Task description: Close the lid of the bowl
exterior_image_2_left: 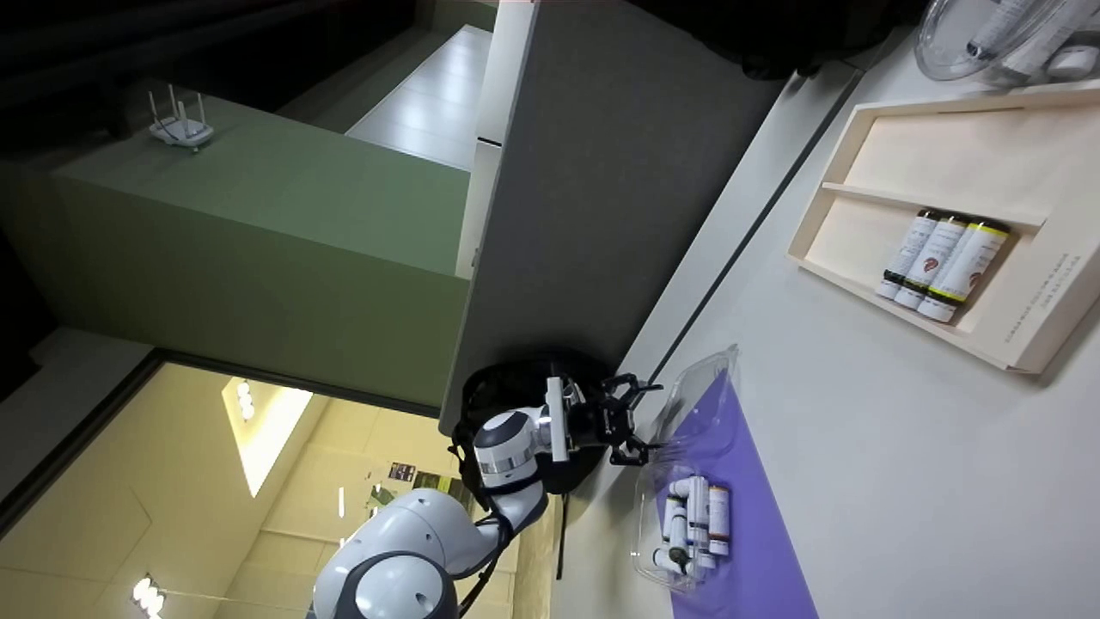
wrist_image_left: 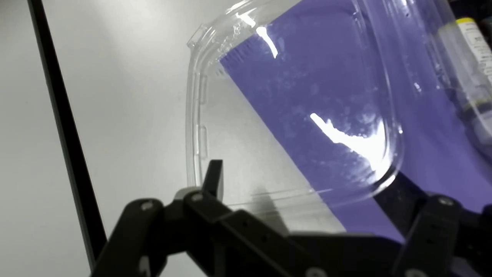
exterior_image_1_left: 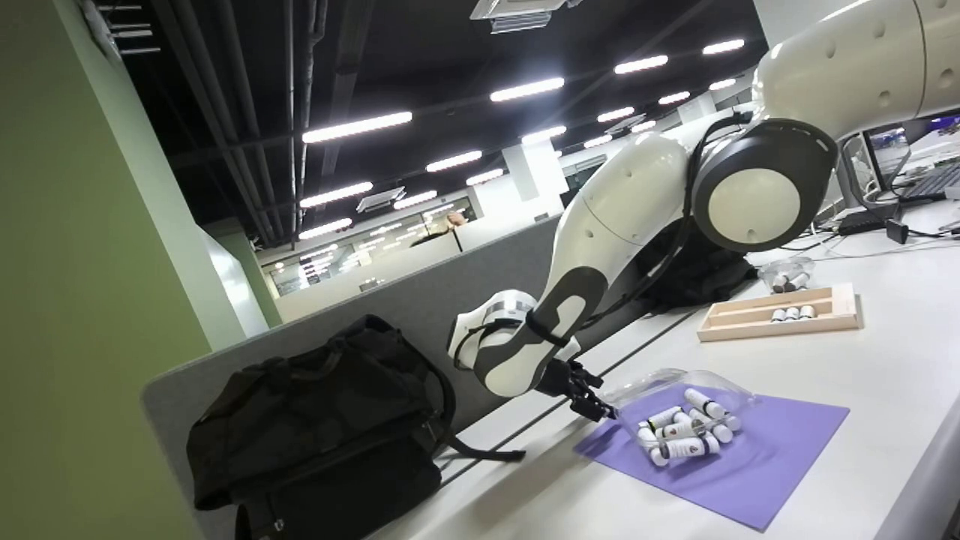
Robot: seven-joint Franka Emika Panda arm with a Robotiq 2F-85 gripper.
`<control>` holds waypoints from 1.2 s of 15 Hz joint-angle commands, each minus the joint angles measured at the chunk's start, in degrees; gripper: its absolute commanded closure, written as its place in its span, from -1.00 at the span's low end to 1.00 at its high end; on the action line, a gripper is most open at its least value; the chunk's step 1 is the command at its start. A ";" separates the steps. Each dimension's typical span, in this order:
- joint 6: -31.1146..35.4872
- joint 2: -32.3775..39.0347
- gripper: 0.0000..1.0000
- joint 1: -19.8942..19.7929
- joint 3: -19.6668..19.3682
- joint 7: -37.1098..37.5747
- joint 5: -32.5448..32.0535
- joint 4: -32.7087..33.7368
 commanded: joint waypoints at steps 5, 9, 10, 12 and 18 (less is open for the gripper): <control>13.76 0.00 -1.00 -2.99 3.06 -9.95 1.50 0.10; 11.44 0.07 -1.00 -6.19 7.46 -20.43 6.01 -0.25; 10.59 0.22 -1.00 -6.95 8.45 -22.77 7.23 -0.24; 8.15 0.16 -1.00 -7.92 9.34 -25.25 8.66 -0.03; 0.26 0.18 -1.00 -8.71 9.92 -27.29 10.59 0.50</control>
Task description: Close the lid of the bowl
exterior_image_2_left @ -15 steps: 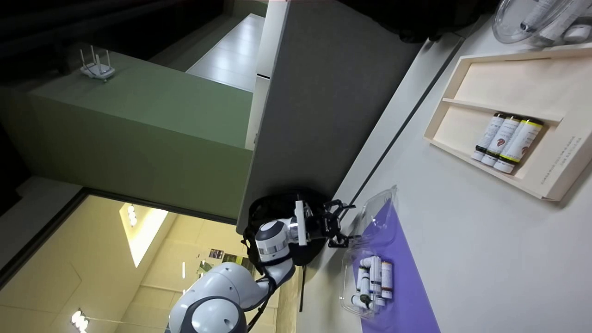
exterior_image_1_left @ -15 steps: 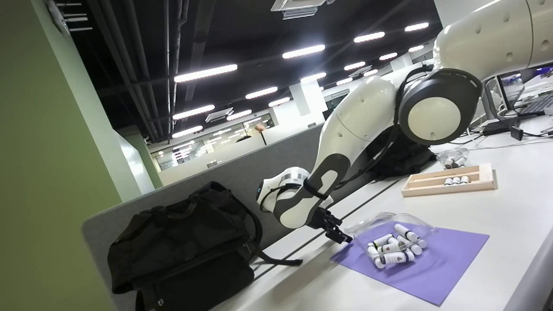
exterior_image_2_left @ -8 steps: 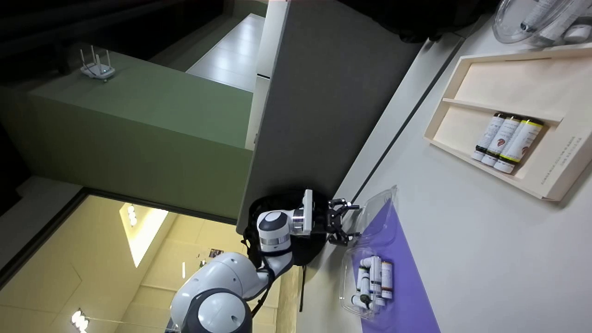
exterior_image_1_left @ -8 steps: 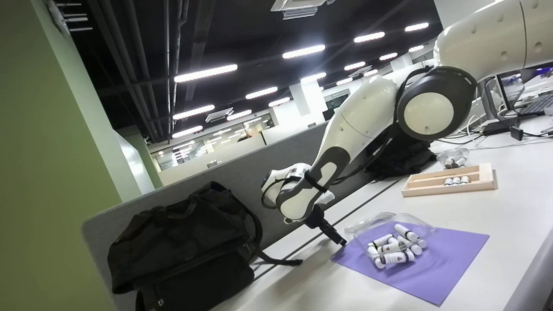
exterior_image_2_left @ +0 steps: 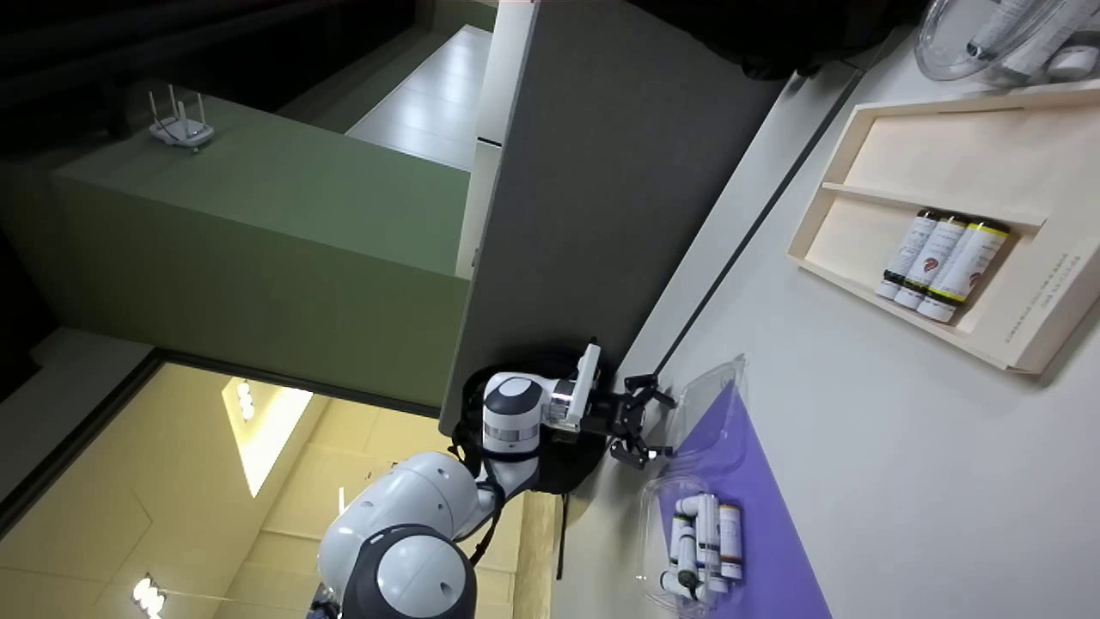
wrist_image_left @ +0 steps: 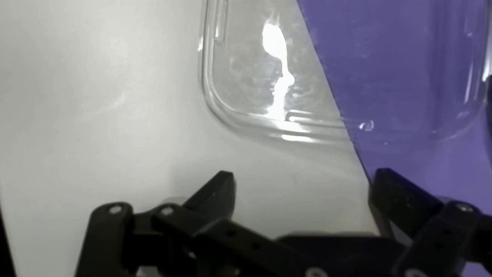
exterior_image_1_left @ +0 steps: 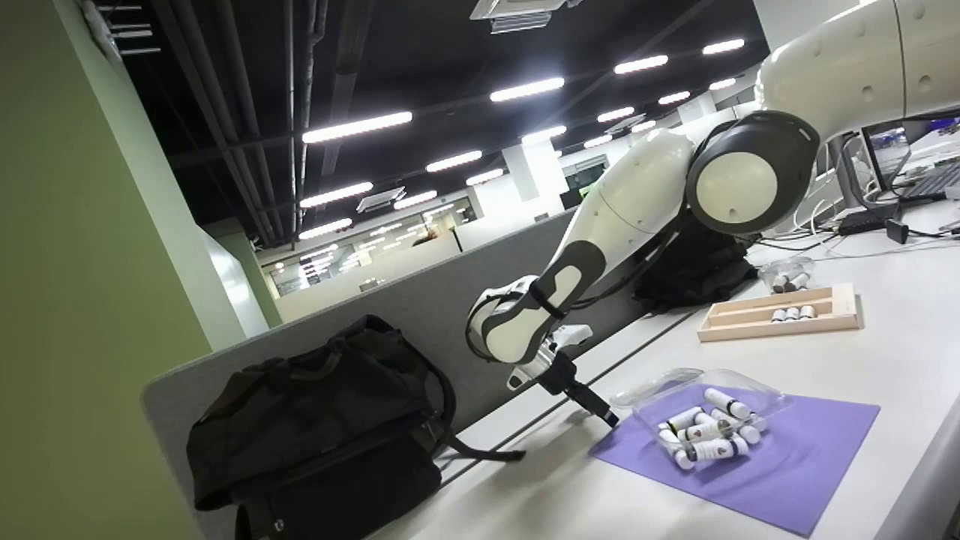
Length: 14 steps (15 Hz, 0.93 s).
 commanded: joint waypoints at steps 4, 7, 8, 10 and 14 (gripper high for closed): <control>-6.94 0.97 -0.80 0.06 0.00 0.67 1.08 1.09; -7.26 1.31 -0.19 0.16 -0.22 1.62 0.99 1.40; -7.54 1.35 -0.06 0.20 -0.29 1.91 0.99 1.46; -8.45 1.40 0.21 0.34 -0.34 2.20 0.94 1.60; -10.20 1.48 0.78 0.59 -0.58 2.82 0.70 1.77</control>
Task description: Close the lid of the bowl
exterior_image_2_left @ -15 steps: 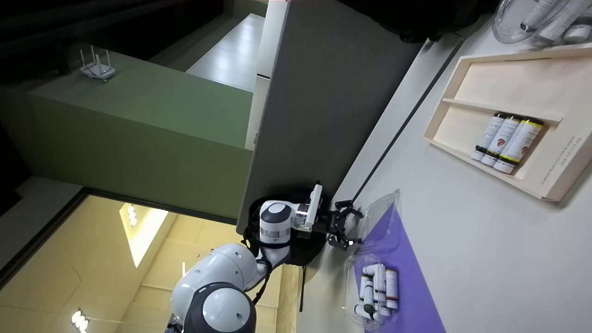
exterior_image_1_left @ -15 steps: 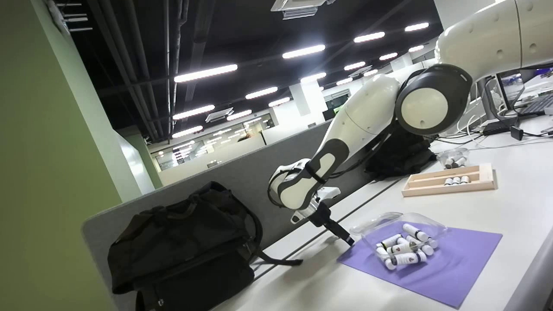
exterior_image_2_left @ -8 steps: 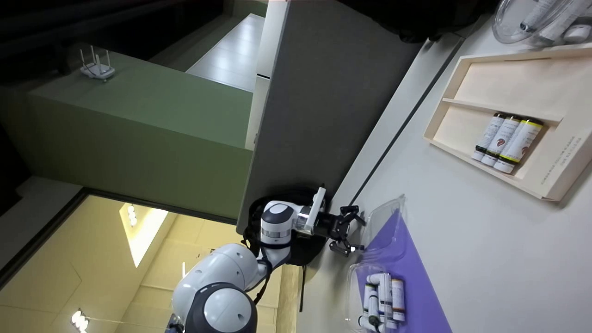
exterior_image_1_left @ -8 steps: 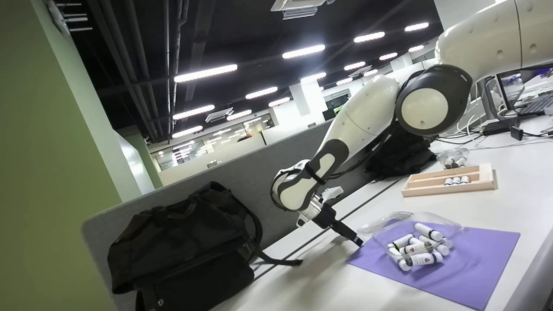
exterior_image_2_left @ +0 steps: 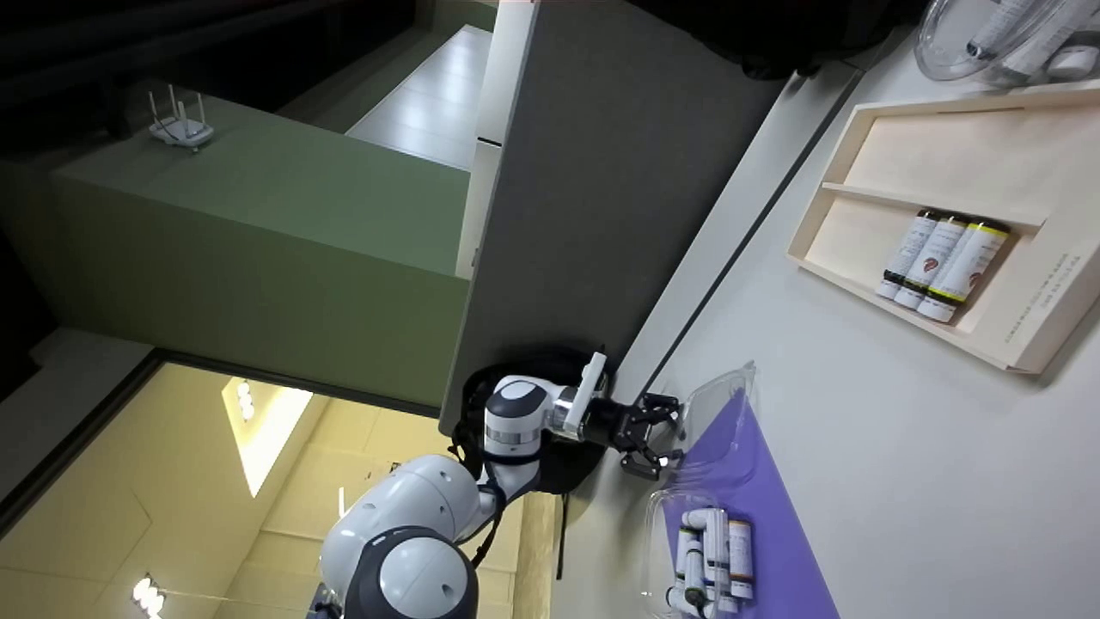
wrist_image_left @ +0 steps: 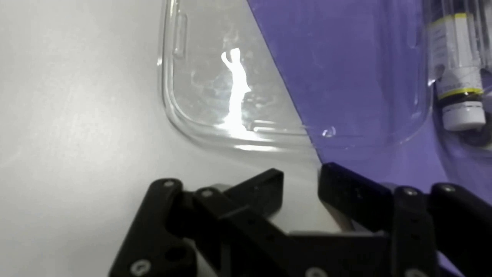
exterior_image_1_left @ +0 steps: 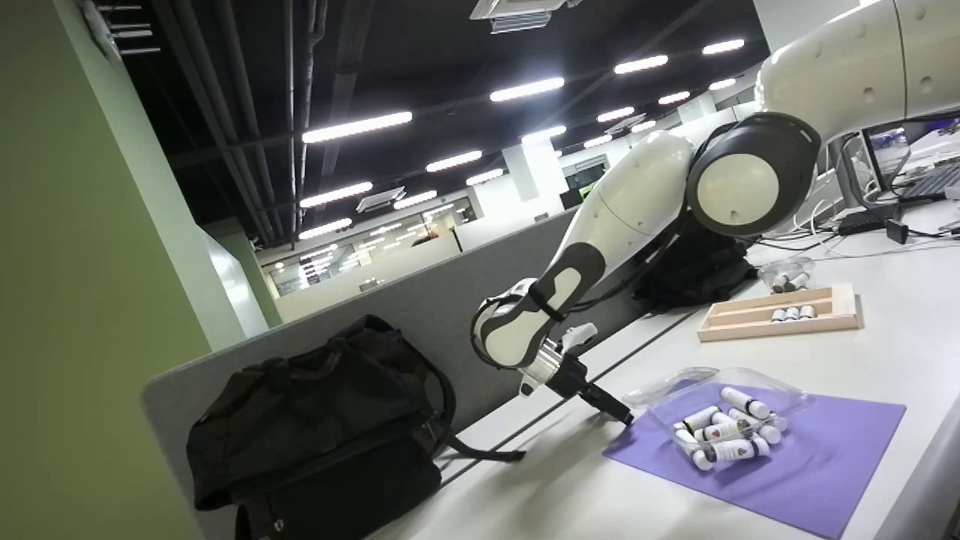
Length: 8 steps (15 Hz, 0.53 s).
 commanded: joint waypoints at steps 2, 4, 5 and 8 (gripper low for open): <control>-2.38 1.13 0.99 0.34 -0.83 2.54 -0.09 1.85; -2.30 1.11 1.00 0.00 -1.96 4.29 -0.73 1.98; -2.65 1.13 1.00 -0.03 -2.42 4.67 -0.74 1.97; -3.69 1.44 1.00 -0.36 -3.59 4.75 -0.58 1.93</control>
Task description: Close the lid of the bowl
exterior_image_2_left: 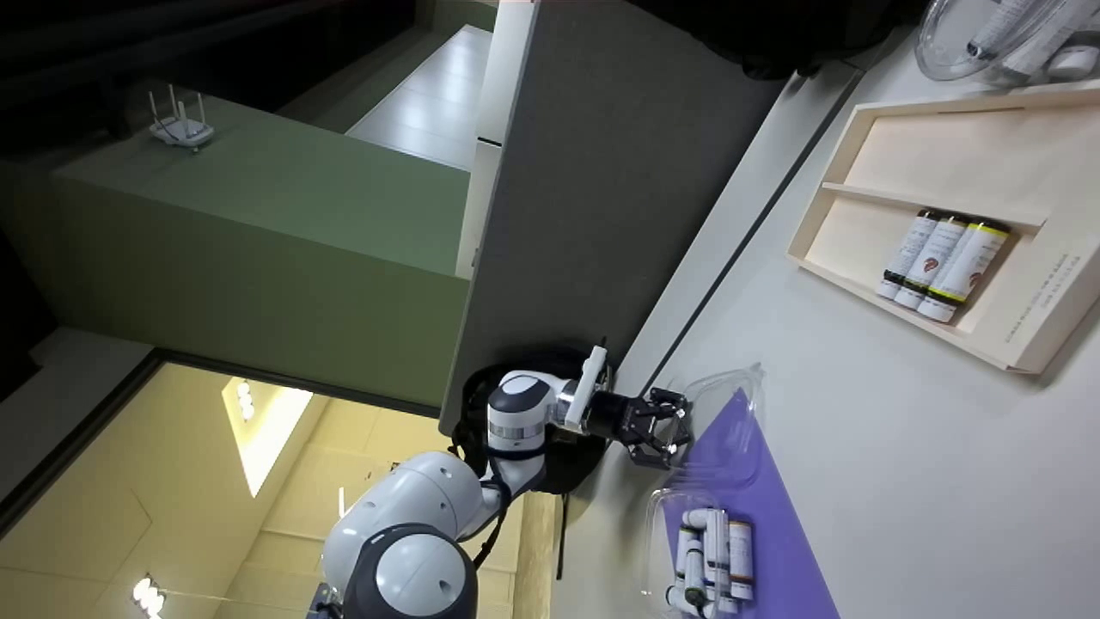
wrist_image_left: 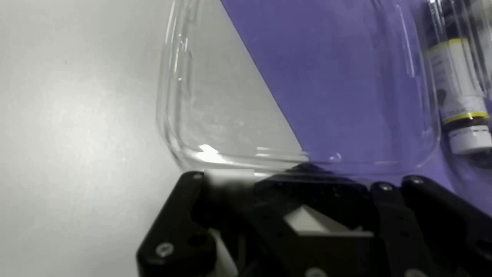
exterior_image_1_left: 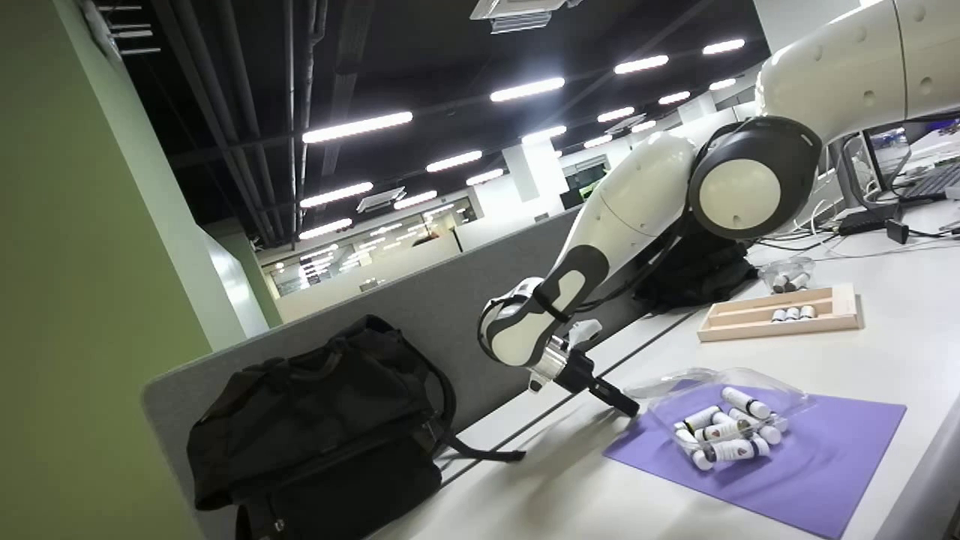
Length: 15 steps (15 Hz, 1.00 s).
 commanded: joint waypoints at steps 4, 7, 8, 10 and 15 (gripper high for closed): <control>-4.58 1.36 1.00 -0.57 -2.57 1.14 -0.23 2.06; -8.92 2.92 1.00 -0.25 -3.85 0.12 -0.98 5.11; -10.65 2.90 1.00 -0.05 -4.38 -0.15 -1.52 5.39; -14.67 2.72 1.00 0.39 -5.43 -1.07 -3.10 5.82; -22.73 2.79 1.00 1.22 -7.39 -3.90 -6.99 6.98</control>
